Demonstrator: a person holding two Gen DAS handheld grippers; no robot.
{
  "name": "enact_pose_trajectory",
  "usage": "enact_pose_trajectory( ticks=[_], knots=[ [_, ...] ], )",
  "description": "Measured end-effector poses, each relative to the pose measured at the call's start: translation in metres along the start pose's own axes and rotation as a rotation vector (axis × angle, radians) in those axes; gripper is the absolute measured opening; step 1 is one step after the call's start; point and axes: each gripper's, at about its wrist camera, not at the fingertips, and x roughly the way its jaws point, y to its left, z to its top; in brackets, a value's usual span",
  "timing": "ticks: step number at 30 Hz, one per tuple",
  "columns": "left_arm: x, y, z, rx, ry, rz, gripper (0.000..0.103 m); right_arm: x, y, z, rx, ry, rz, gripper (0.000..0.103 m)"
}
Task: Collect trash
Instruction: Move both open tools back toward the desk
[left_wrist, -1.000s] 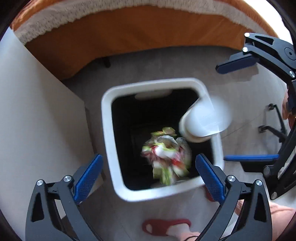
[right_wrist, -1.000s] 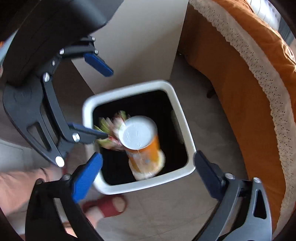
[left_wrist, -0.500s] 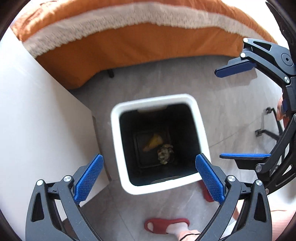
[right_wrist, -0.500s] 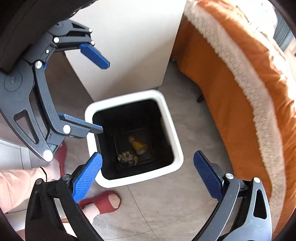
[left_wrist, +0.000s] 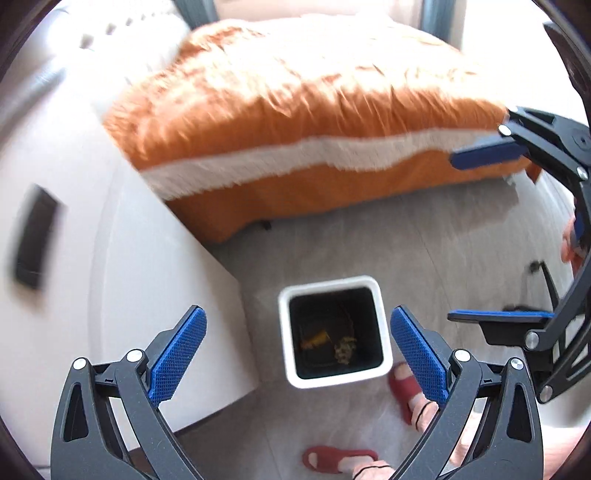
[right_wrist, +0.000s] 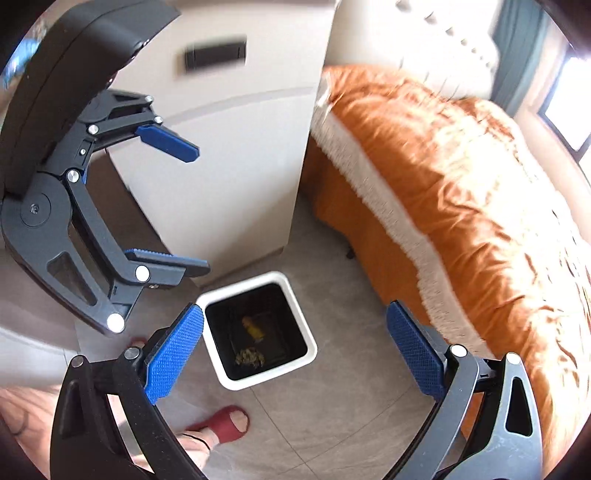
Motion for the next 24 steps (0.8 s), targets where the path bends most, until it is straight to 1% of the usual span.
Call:
enact_pose_trajectory(
  ticks=[3, 4, 7, 9, 10, 14, 17, 20, 24],
  knots=[
    [-0.041, 0.012, 0.012, -0.072, -0.051, 0.028, 0.098, -0.037, 0.001, 0.021, 0.027, -0.054, -0.014, 0.098],
    [-0.061, 0.018, 0.016, -0.103, -0.076, 0.039, 0.098, -0.049, 0.002, 0.028, 0.033, -0.074, -0.022, 0.098],
    [-0.107, 0.027, 0.021, -0.166, -0.137, 0.066, 0.098, -0.085, 0.007, 0.052, 0.056, -0.142, -0.020, 0.098],
    [-0.131, 0.033, 0.021, -0.196, -0.168, 0.103, 0.098, -0.104, 0.010, 0.068, 0.055, -0.180, -0.028, 0.098],
    [-0.151, 0.038, 0.021, -0.218, -0.196, 0.122, 0.098, -0.112, 0.011, 0.075, 0.058, -0.197, -0.025, 0.098],
    [-0.199, 0.052, 0.016, -0.274, -0.263, 0.181, 0.098, -0.145, 0.021, 0.101, 0.079, -0.259, 0.019, 0.098],
    [-0.231, 0.063, 0.006, -0.303, -0.301, 0.239, 0.098, -0.162, 0.033, 0.120, 0.065, -0.298, 0.055, 0.098],
    [-0.260, 0.079, -0.008, -0.348, -0.325, 0.294, 0.098, -0.173, 0.055, 0.143, 0.029, -0.340, 0.088, 0.098],
    [-0.298, 0.104, -0.041, -0.435, -0.336, 0.373, 0.098, -0.180, 0.086, 0.169, -0.004, -0.377, 0.151, 0.098]
  ],
)
